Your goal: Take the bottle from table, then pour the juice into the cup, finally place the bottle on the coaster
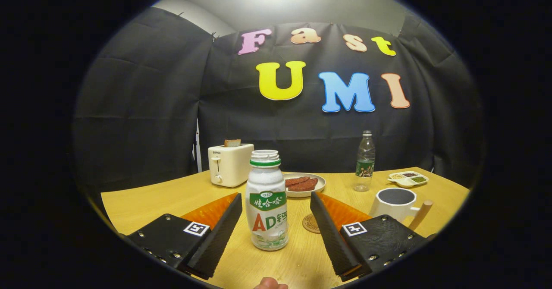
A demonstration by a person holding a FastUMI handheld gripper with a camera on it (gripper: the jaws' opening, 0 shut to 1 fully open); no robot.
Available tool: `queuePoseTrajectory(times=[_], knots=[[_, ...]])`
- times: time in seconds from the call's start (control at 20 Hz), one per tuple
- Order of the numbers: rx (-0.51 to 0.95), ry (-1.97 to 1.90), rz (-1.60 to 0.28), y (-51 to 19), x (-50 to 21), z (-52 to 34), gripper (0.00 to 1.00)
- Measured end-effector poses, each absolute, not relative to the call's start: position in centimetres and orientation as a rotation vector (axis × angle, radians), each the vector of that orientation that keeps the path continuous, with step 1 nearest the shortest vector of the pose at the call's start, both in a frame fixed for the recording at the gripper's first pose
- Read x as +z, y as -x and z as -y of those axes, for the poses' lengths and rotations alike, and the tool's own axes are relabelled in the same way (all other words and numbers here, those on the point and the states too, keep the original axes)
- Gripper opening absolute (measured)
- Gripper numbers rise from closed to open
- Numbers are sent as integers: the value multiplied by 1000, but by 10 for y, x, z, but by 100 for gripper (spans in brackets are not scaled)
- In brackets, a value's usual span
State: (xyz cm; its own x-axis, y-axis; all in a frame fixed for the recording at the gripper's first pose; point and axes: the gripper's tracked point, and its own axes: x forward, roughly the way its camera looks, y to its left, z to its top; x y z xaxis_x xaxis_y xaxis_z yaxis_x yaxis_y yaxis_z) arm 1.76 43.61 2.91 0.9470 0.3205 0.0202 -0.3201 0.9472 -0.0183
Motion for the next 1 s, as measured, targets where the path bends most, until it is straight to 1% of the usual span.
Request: queuePoseTrajectory(times=[0.45, 0.75, 0.85, 0.95, 1.0], knots=[[332, 19, -8, -47, 12, -464, 97], [307, 28, -6, -63, 7, -462, 96], [316, 17, 2, -62, 8, -465, 71], [300, -4, 7, -62, 8, -461, 70], [288, -17, 5, -64, 7, -459, 67]])
